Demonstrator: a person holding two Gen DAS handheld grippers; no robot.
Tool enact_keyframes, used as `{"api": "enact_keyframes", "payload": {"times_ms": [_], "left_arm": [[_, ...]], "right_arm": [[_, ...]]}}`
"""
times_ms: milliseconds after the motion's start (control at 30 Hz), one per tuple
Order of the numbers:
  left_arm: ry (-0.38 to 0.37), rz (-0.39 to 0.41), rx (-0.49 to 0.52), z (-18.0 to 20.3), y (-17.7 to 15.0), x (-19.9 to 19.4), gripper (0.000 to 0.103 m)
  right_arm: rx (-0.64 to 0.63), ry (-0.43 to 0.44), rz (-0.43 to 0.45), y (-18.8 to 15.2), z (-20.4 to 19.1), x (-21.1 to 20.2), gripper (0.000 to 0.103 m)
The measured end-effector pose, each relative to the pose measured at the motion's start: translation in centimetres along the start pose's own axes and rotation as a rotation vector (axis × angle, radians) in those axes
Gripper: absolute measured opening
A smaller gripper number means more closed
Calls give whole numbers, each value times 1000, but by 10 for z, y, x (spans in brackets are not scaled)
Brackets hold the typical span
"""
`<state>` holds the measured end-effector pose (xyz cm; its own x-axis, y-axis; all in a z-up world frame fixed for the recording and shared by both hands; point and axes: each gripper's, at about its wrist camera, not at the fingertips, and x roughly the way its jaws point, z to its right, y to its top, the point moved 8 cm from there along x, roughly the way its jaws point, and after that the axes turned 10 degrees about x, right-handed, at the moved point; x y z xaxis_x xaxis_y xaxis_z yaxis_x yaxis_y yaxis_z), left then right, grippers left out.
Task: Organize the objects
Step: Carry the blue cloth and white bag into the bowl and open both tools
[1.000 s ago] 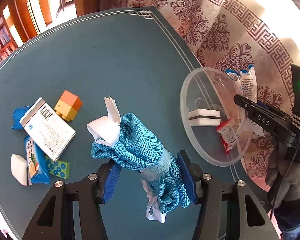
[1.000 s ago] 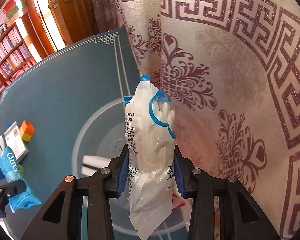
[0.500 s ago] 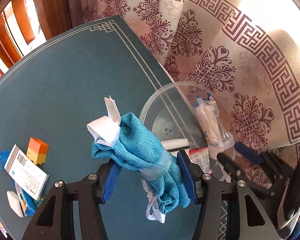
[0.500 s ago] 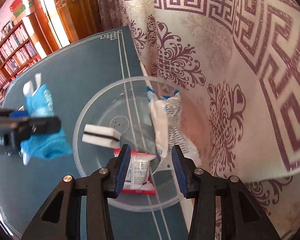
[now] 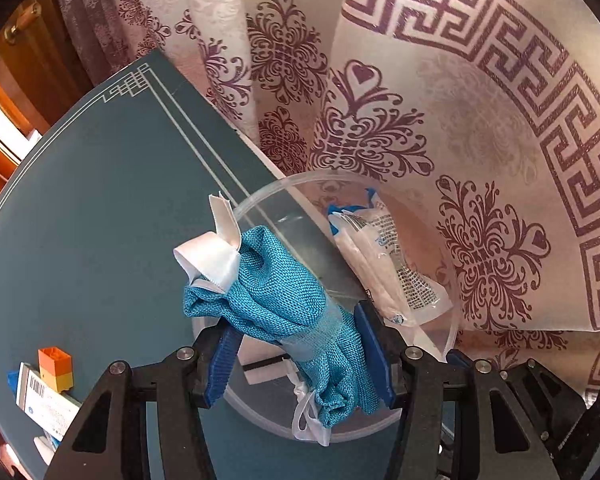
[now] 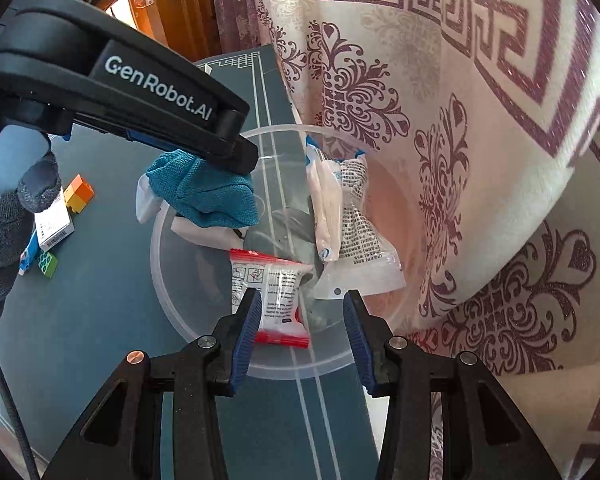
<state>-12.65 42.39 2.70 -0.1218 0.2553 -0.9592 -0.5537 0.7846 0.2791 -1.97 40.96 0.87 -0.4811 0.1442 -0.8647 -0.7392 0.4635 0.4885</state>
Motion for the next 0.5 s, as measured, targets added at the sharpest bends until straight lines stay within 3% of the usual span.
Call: {"api": "enact_keyframes", "payload": {"times_ms": [233, 500], "left_arm": [[5, -35, 39, 15, 8, 11, 59], [15, -71, 43, 25, 12, 22, 59]], "right_arm": [[29, 13, -5, -7, 23, -2, 44], [-17, 36, -8, -9, 23, 1, 49]]}}
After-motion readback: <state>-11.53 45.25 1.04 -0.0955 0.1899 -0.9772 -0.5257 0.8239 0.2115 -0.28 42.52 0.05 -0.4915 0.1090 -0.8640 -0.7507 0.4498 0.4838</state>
